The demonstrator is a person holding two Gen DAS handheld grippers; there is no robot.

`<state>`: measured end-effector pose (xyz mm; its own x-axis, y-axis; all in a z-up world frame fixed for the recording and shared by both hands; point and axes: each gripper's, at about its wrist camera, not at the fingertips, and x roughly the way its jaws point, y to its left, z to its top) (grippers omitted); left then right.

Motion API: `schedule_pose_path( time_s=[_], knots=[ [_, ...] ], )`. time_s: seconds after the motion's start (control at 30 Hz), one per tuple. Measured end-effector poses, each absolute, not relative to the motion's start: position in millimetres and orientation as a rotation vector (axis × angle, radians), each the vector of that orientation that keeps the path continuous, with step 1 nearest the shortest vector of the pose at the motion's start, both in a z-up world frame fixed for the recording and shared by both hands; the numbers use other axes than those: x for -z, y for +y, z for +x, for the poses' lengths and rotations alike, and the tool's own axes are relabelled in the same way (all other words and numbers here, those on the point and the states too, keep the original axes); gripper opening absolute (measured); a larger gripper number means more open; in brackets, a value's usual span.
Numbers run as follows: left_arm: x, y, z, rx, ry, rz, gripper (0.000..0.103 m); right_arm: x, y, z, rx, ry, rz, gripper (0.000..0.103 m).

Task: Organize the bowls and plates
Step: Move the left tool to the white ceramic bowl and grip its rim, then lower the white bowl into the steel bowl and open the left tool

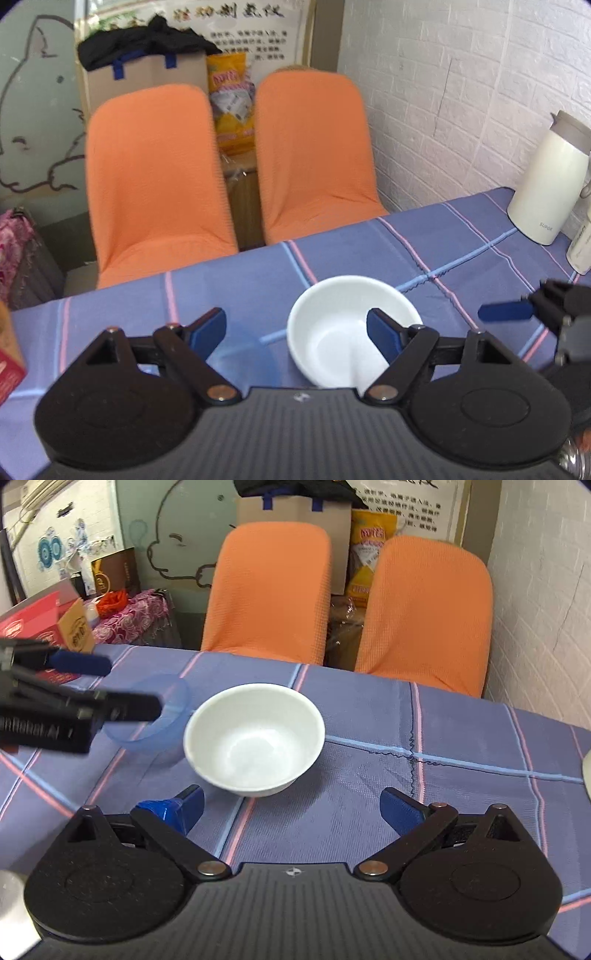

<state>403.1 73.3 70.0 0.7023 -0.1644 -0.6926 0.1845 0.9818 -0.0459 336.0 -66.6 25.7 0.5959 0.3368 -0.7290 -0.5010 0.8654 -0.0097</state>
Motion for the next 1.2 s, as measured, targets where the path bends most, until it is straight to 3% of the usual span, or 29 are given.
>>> schedule_pose_path(
  time_s=[0.23, 0.53, 0.63, 0.67, 0.7, 0.73, 0.87, 1.2],
  knots=[
    [-41.3, 36.6, 456.3, 0.256, 0.858, 0.191, 0.080, -9.6, -67.6, 336.3, -0.523, 0.837, -0.261, 0.089],
    [-16.7, 38.1, 476.2, 0.245, 0.908, 0.167, 0.079, 8.0, -49.8, 353.0, -0.535, 0.870, -0.331, 0.089],
    [-10.3, 39.3, 476.9, 0.268, 0.928, 0.146, 0.076, 14.5, -42.4, 360.7, -0.524, 0.895, -0.338, 0.089],
    [-7.9, 40.2, 477.7, 0.278, 0.941, 0.134, 0.070, 16.0, -41.1, 361.9, -0.526, 0.901, -0.335, 0.089],
    [-4.7, 41.8, 478.8, 0.291, 0.958, 0.115, 0.057, 17.5, -39.9, 362.5, -0.530, 0.904, -0.331, 0.089],
    [-1.9, 43.1, 479.4, 0.304, 0.975, 0.097, 0.052, 19.0, -39.0, 363.4, -0.536, 0.906, -0.322, 0.089],
    [-0.1, 47.6, 476.3, 0.324, 0.974, 0.064, 0.045, 18.7, -35.0, 365.1, -0.551, 0.895, -0.297, 0.088],
    [-2.6, 44.1, 461.4, 0.373, 0.978, 0.070, 0.045, -0.1, -27.2, 344.4, -0.583, 0.763, -0.351, 0.089]
  ],
)
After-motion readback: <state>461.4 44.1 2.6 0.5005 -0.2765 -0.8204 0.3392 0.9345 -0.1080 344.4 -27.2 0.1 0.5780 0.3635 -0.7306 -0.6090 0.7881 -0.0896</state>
